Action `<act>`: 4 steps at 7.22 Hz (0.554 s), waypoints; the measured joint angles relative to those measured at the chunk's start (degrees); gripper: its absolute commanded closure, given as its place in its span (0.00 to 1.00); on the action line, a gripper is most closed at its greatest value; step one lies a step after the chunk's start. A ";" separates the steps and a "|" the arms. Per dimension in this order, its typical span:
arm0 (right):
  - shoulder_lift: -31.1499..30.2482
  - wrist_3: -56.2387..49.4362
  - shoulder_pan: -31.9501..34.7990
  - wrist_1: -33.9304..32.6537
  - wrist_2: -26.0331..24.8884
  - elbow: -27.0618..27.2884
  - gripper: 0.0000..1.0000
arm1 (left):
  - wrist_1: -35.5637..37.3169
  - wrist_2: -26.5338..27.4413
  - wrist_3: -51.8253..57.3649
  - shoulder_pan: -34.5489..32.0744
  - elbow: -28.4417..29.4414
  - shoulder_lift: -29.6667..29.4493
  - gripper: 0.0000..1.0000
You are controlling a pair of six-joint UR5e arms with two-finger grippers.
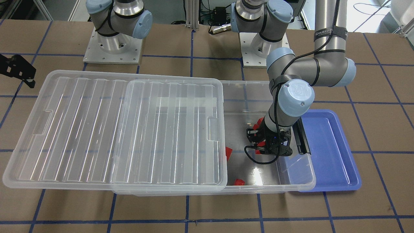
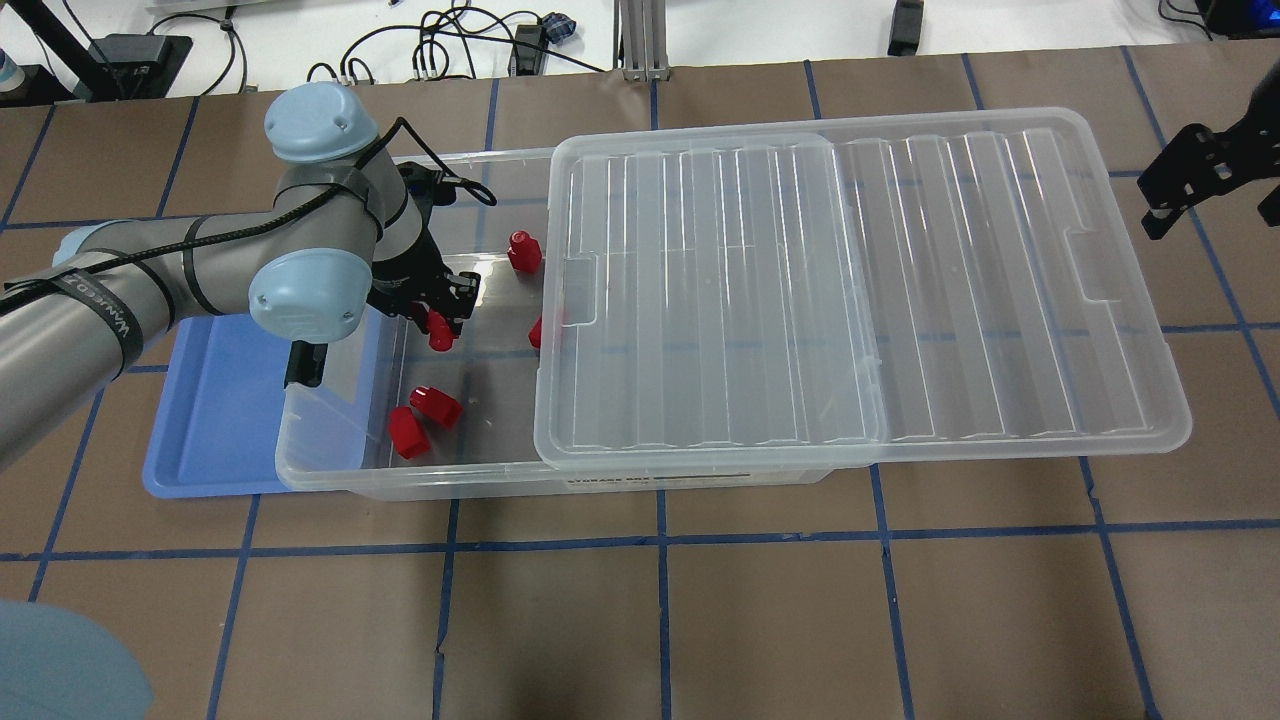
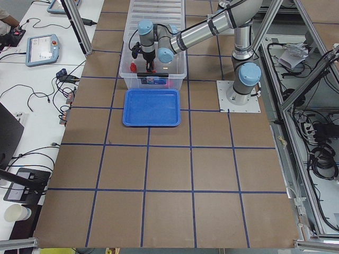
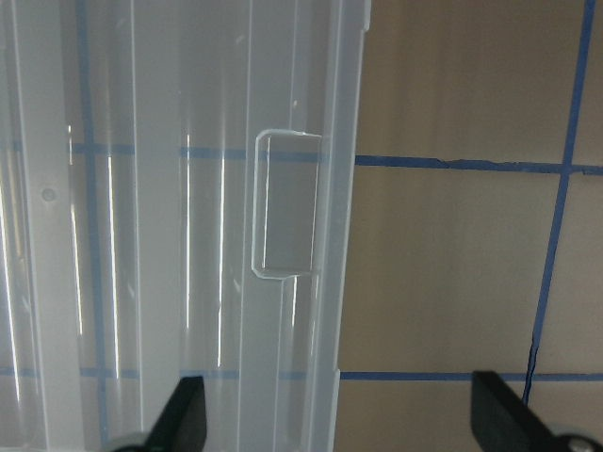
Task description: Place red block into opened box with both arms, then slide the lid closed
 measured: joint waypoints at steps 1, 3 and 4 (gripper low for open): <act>0.02 -0.01 0.00 0.01 -0.01 0.00 0.00 | 0.27 -0.03 -0.51 -0.06 -0.85 -0.02 0.87; -0.03 -0.08 0.00 -0.15 0.01 0.00 0.00 | 1.87 -0.04 -0.72 -0.03 -2.65 -0.27 0.78; -0.07 -0.12 0.00 -0.19 0.05 0.00 0.00 | 2.36 -0.57 -0.82 -0.06 -2.93 -0.64 0.56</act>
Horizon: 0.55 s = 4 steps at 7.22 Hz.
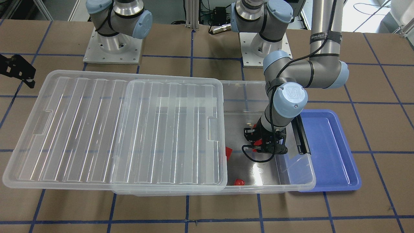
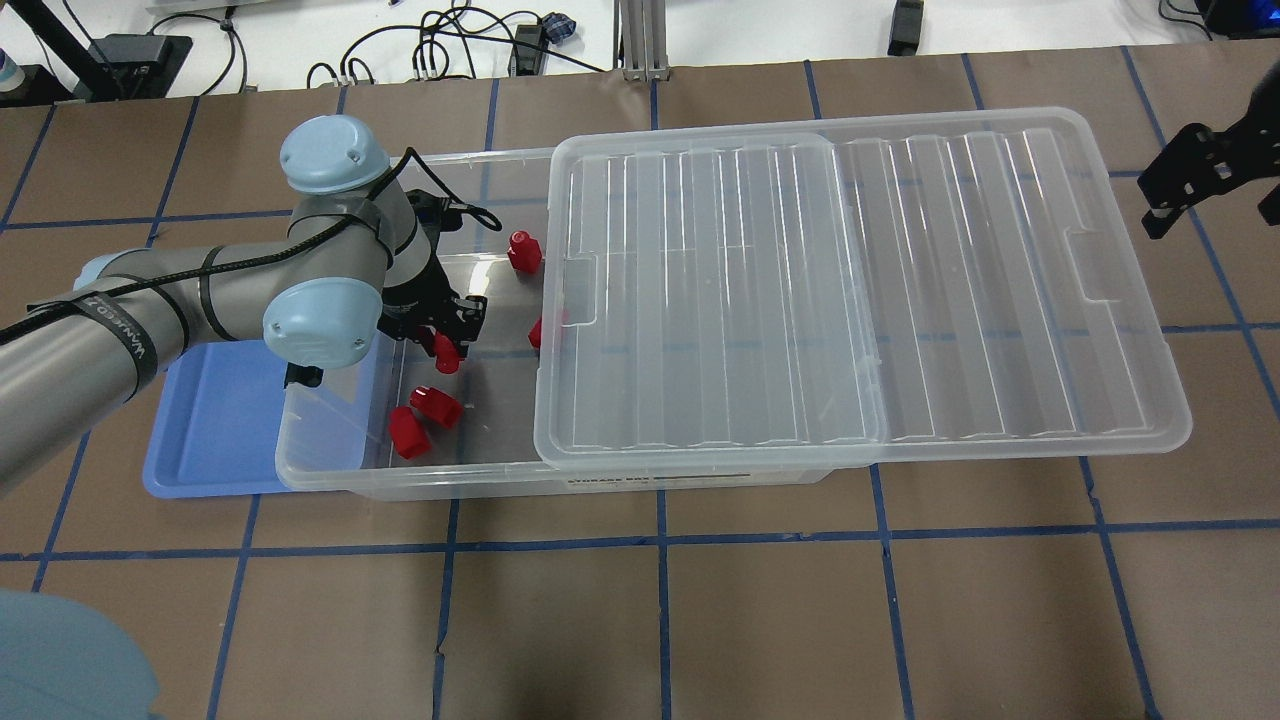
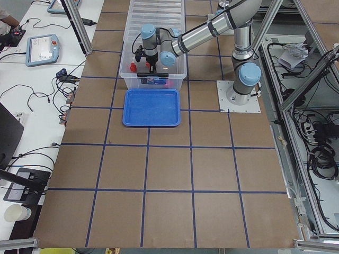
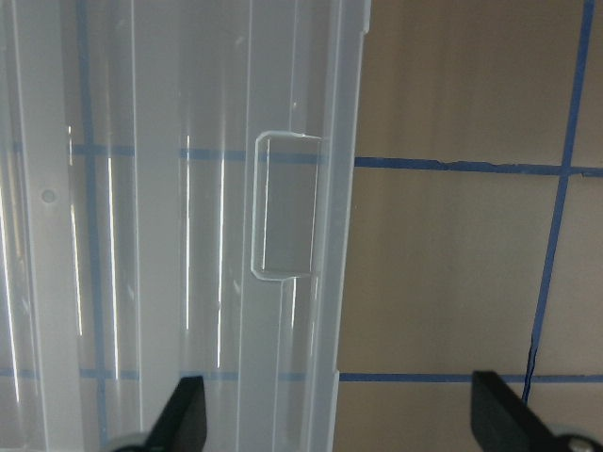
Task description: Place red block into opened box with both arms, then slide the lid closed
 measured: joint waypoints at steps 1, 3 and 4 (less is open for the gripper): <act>-0.01 -0.04 0.00 -0.04 0.02 0.00 0.00 | 0.19 -1.16 -0.07 0.00 0.14 -0.23 0.41; -0.03 -0.06 0.00 -0.12 0.03 0.00 0.00 | 0.51 -2.35 0.03 0.09 1.12 -0.25 0.18; -0.03 -0.04 0.00 -0.17 0.03 0.00 0.00 | 0.61 -2.41 0.15 0.12 1.87 0.20 0.12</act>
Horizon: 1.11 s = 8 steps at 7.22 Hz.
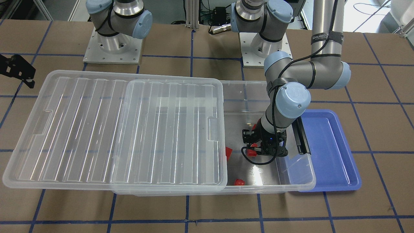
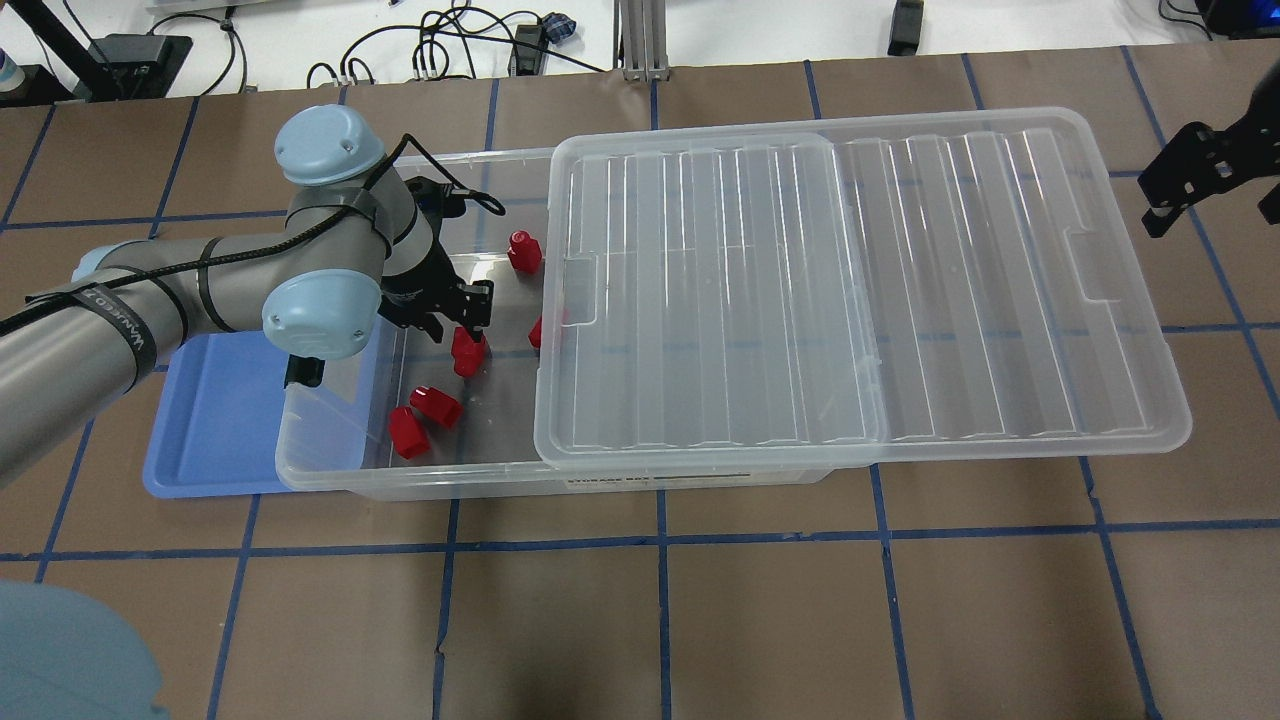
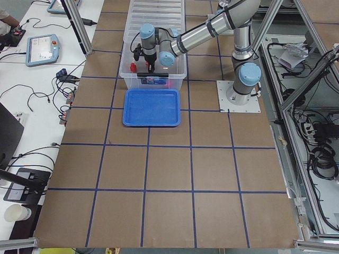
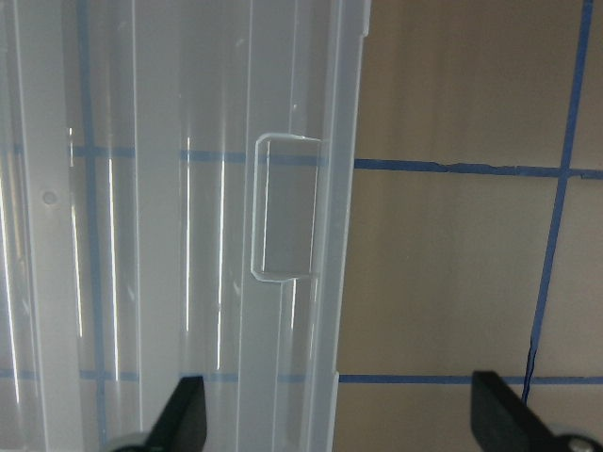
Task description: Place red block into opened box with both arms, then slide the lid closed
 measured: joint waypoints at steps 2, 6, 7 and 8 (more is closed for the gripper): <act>0.01 0.08 0.00 -0.01 -0.02 0.00 0.00 | -2.42 -0.18 -0.06 -0.40 2.71 1.51 0.07; 0.07 0.30 0.00 -0.21 -0.09 0.38 0.00 | -27.97 0.58 -0.02 -0.27 17.31 7.06 0.00; 0.12 0.31 0.00 -0.28 -0.23 0.41 0.00 | -34.89 1.10 -0.03 -0.34 21.98 8.57 0.00; 0.26 0.27 0.00 -0.34 -0.52 0.43 0.00 | -39.88 1.44 0.08 -0.41 25.51 10.42 0.00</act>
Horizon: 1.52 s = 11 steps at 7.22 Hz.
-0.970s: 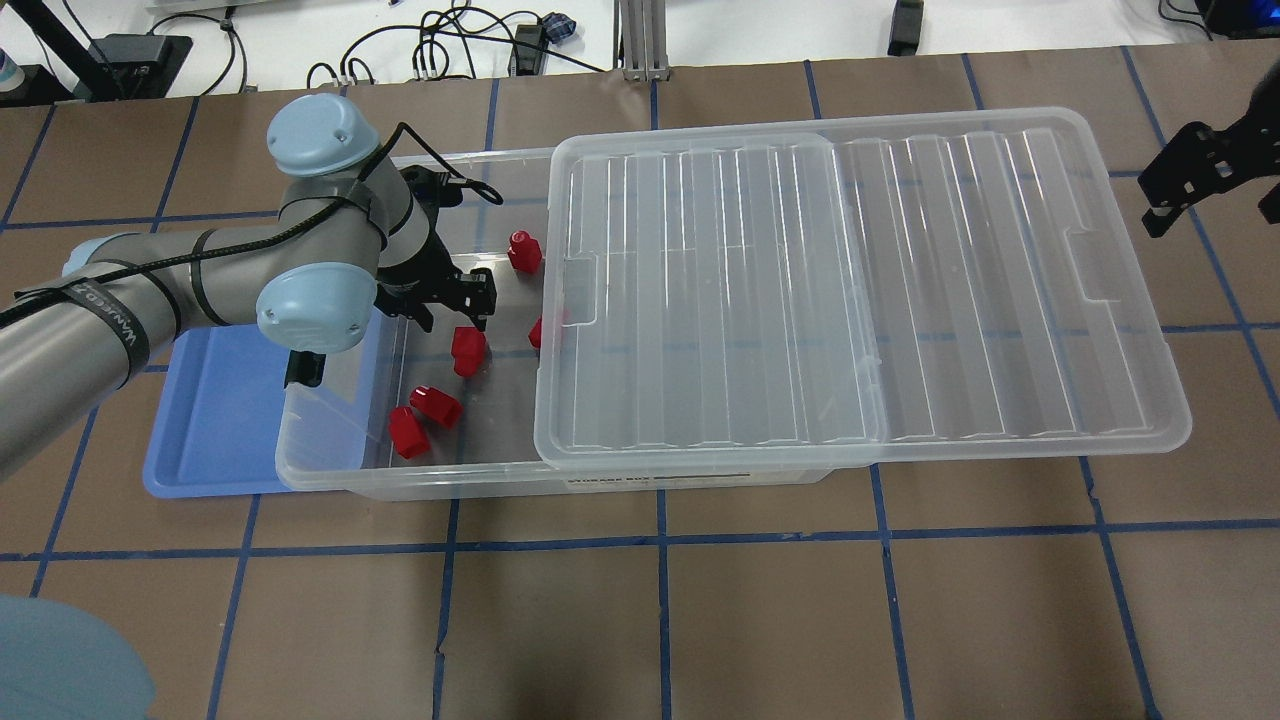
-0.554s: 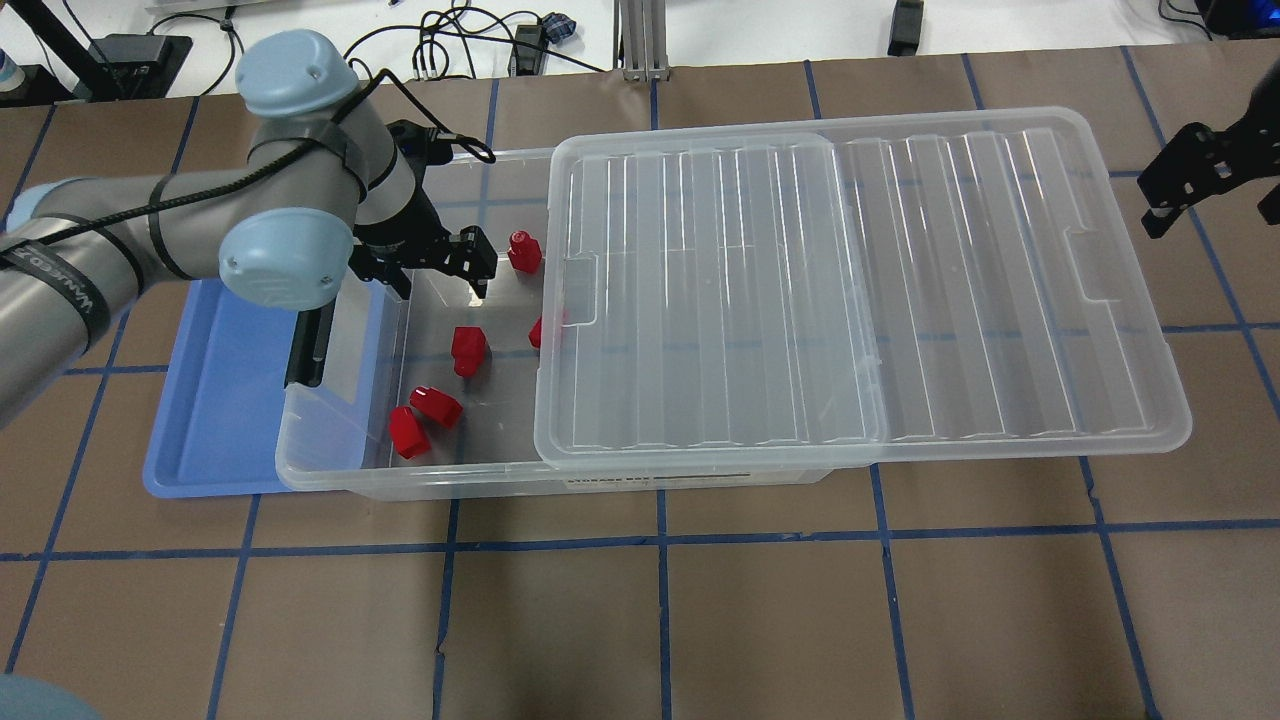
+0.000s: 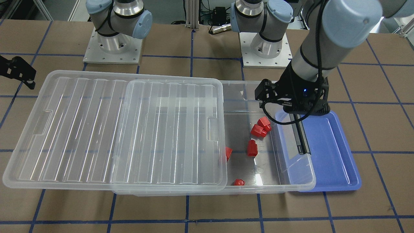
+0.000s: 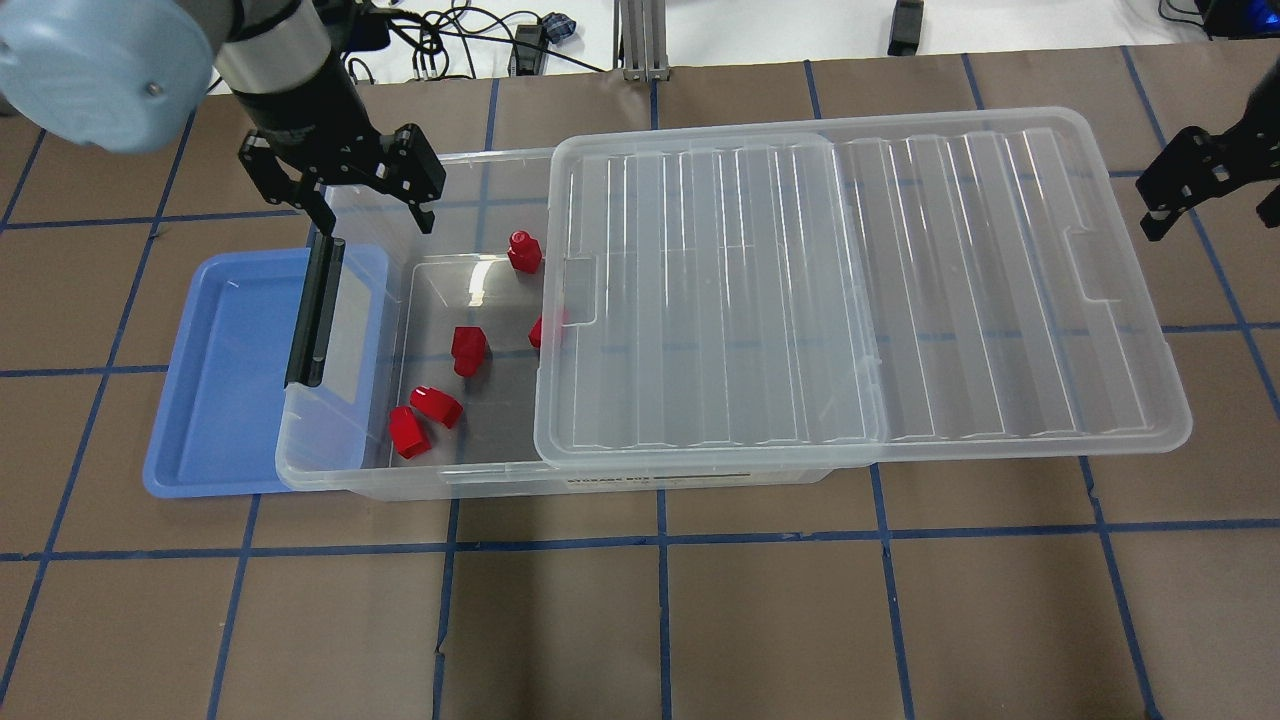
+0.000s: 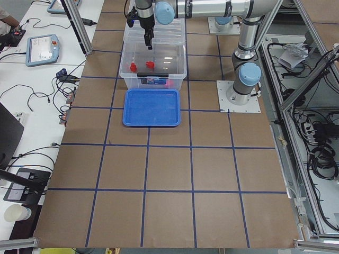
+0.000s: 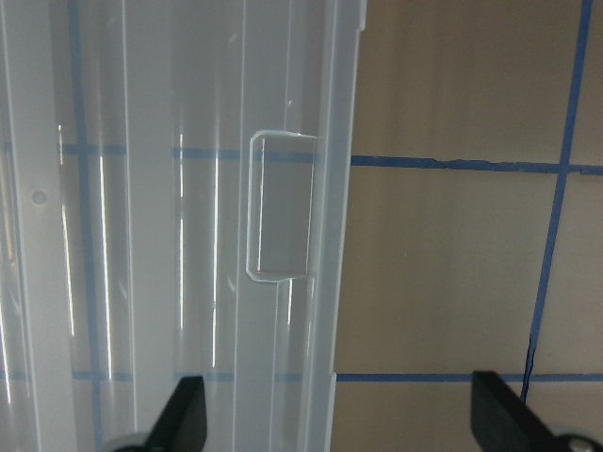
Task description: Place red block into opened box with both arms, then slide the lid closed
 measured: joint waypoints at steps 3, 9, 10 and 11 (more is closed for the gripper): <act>1.41 -0.65 -0.87 -0.79 -0.55 0.62 0.00 | -3.60 0.45 0.61 0.81 0.07 4.44 0.00; 6.16 -0.49 -6.02 -7.22 -3.23 4.44 0.00 | 1.13 0.64 0.55 1.35 -3.56 6.14 0.00; 7.69 -0.35 -6.10 -8.87 -3.30 4.45 0.00 | 1.14 0.62 0.51 1.32 -3.59 6.14 0.00; 8.71 -0.05 -6.11 -10.82 -3.38 4.47 0.00 | 1.14 0.62 0.49 1.32 -3.62 6.14 0.00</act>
